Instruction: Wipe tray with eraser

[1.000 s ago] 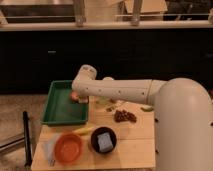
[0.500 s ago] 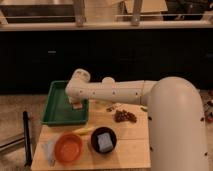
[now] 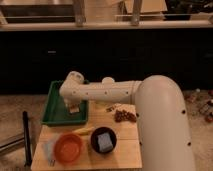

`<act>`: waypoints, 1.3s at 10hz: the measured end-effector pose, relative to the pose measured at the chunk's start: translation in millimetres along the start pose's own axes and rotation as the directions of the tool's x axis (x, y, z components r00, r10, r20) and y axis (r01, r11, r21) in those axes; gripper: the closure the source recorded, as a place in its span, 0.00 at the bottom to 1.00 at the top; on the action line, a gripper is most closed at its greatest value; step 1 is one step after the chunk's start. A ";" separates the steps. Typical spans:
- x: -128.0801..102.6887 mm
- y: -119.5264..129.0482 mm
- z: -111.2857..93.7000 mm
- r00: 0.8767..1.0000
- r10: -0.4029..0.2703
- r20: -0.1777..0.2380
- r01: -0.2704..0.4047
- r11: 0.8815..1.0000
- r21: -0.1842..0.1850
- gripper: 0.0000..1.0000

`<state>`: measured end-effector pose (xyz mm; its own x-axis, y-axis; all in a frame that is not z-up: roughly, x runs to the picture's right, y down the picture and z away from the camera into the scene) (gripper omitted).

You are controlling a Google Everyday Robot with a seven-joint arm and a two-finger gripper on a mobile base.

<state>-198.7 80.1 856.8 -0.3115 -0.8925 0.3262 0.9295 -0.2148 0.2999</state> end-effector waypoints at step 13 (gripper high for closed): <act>1.6 16.6 59.0 0.974 0.117 0.192 -0.095 0.989 -0.117 0.97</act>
<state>-195.4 98.5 915.2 -0.2328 -0.8184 0.5254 0.9717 -0.1736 0.1603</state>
